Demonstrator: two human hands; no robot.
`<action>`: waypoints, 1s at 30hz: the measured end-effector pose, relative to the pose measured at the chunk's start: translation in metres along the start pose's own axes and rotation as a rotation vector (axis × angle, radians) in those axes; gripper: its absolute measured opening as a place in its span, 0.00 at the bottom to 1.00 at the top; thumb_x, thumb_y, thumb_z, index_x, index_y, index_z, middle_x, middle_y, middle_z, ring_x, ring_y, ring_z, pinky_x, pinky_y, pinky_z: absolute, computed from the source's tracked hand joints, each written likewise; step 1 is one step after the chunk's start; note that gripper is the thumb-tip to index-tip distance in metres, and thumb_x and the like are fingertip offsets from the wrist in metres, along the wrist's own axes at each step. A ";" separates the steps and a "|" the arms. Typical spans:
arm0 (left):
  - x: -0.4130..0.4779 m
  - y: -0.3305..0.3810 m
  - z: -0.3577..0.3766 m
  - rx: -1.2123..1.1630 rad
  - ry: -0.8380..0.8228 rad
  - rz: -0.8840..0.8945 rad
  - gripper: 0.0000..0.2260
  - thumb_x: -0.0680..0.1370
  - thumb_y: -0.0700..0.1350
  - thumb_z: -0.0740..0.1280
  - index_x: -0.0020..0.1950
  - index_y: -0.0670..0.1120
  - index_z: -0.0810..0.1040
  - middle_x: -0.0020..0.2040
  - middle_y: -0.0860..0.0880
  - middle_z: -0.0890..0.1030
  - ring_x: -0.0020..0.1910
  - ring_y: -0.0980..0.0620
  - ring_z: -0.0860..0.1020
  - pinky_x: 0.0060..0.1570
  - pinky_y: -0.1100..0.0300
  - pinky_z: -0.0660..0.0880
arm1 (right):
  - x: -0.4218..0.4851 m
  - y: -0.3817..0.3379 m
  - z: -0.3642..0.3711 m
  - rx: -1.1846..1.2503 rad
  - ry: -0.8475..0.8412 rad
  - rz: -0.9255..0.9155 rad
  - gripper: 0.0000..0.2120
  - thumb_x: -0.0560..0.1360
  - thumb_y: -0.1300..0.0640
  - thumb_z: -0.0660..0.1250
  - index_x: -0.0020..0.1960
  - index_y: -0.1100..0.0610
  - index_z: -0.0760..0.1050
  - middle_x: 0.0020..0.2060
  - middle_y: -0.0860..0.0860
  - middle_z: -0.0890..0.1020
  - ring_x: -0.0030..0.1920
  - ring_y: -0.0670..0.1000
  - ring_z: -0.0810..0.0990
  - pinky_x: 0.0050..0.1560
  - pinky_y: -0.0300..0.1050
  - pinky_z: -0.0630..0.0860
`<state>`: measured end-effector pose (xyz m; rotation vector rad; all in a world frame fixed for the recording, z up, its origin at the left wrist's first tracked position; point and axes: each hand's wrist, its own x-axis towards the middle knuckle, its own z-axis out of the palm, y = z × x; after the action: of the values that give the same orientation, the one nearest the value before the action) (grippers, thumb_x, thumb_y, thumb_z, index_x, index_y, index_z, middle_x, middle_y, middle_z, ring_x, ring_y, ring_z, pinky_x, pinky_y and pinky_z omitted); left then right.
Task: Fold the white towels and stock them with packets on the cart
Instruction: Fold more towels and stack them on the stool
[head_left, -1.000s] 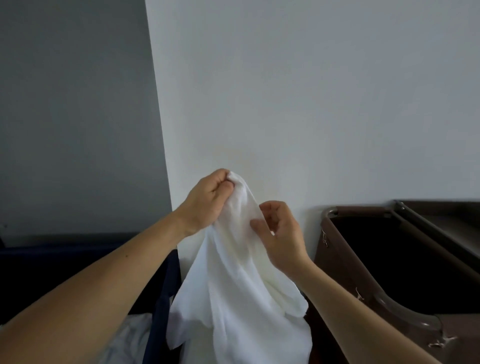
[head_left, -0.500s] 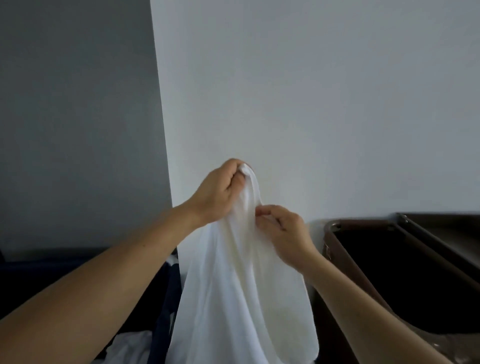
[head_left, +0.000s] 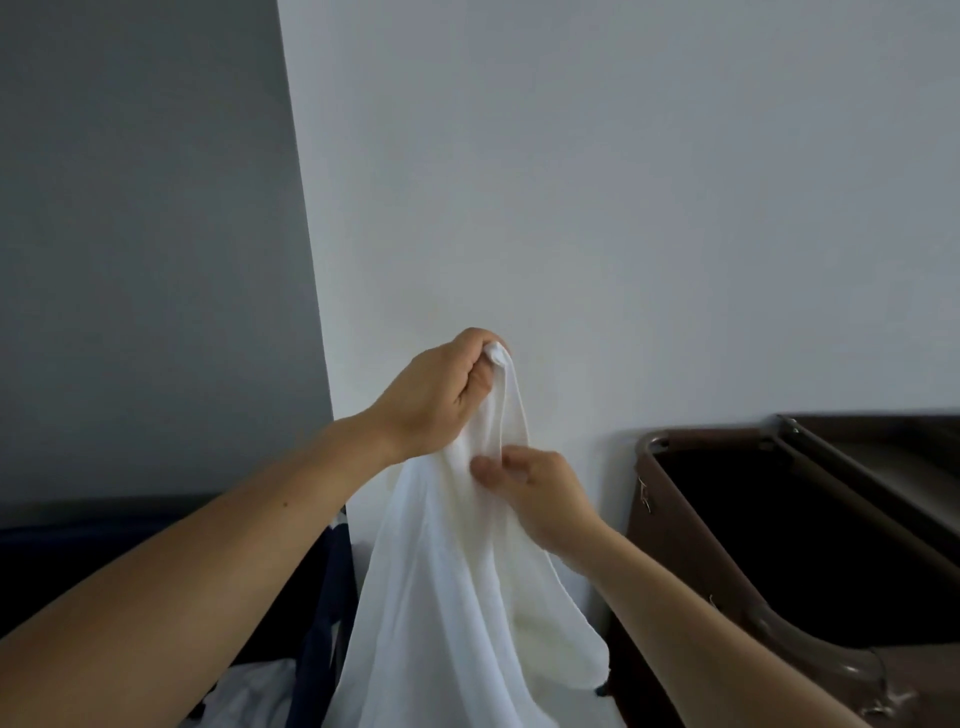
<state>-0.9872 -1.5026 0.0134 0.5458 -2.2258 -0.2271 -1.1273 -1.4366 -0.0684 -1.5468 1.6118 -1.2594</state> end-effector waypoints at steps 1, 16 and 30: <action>0.000 -0.002 -0.004 0.012 0.021 -0.007 0.10 0.85 0.41 0.55 0.59 0.41 0.74 0.32 0.57 0.71 0.31 0.61 0.72 0.34 0.72 0.67 | -0.002 0.007 0.001 -0.034 -0.070 0.027 0.18 0.76 0.46 0.71 0.35 0.58 0.76 0.29 0.48 0.72 0.32 0.47 0.69 0.35 0.42 0.66; 0.021 -0.008 -0.044 0.075 0.333 -0.001 0.12 0.84 0.42 0.53 0.57 0.38 0.74 0.42 0.48 0.78 0.37 0.54 0.73 0.37 0.72 0.66 | 0.000 0.009 -0.034 -0.364 -0.082 -0.254 0.09 0.75 0.46 0.70 0.46 0.51 0.76 0.64 0.30 0.69 0.70 0.40 0.62 0.66 0.40 0.62; 0.009 -0.007 -0.050 0.054 0.300 0.028 0.12 0.84 0.42 0.54 0.57 0.38 0.75 0.39 0.50 0.77 0.34 0.55 0.72 0.35 0.72 0.67 | 0.001 0.071 0.007 -0.196 -0.048 -0.059 0.06 0.78 0.49 0.67 0.44 0.47 0.79 0.44 0.38 0.81 0.46 0.38 0.78 0.46 0.30 0.70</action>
<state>-0.9520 -1.5125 0.0496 0.5393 -1.9508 -0.0647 -1.1517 -1.4471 -0.1342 -1.7412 1.7118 -1.1125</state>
